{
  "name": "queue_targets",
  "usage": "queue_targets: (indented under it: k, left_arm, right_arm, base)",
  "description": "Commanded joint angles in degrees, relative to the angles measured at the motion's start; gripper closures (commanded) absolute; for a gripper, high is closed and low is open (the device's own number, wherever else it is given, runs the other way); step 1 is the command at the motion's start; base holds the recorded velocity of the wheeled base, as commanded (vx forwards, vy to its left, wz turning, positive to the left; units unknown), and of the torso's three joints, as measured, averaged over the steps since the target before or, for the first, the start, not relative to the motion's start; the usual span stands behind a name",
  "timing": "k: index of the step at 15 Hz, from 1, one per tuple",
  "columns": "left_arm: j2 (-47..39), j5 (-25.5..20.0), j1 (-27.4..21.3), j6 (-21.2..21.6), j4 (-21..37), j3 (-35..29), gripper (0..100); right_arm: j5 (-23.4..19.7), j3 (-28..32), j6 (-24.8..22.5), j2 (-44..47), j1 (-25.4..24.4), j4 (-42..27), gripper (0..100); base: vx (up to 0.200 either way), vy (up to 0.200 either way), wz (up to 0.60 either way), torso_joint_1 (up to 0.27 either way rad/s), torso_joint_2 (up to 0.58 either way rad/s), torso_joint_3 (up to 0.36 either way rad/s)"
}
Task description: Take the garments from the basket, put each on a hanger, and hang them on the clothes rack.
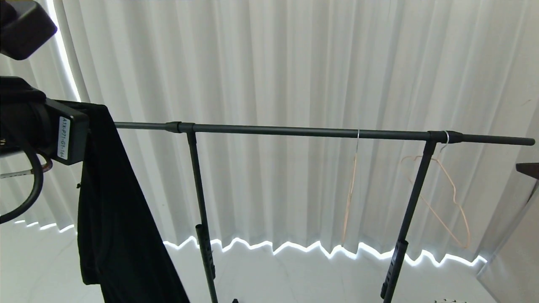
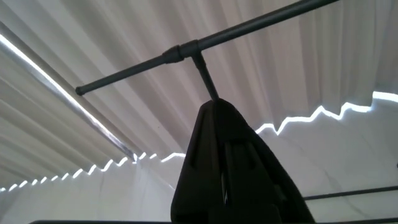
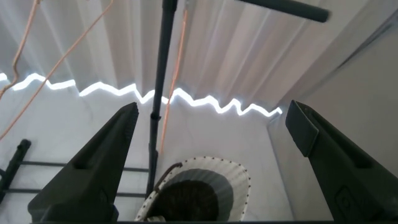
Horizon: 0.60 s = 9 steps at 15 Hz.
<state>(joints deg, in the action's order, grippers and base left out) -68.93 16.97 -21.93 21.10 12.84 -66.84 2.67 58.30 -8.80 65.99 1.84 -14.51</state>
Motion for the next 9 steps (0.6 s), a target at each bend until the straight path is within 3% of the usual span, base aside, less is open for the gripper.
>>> queue_targets:
  k: [1,5,9]
  left_arm:
    - [-0.3,0.0,-0.1,0.0,-0.1,0.0,100]
    - [-0.6,0.0,-2.5,-0.2,-0.2,0.1,100]
    - [-0.6,0.0,-2.5,-0.7,-0.2,2.2,100]
  right_arm:
    - [-0.7,-0.6,0.0,2.0,0.4,0.1,0]
    - [-2.0,-0.6,0.7,6.2,2.2,0.1,0]
    - [-2.1,-1.8,2.7,11.7,3.0,2.0,0]
  base:
    - [0.2,0.0,0.0,0.017,0.01,-0.007]
    - [0.2,0.0,0.0,0.006,0.0,0.0]
    - [0.0,0.0,0.0,0.0,0.0,0.0]
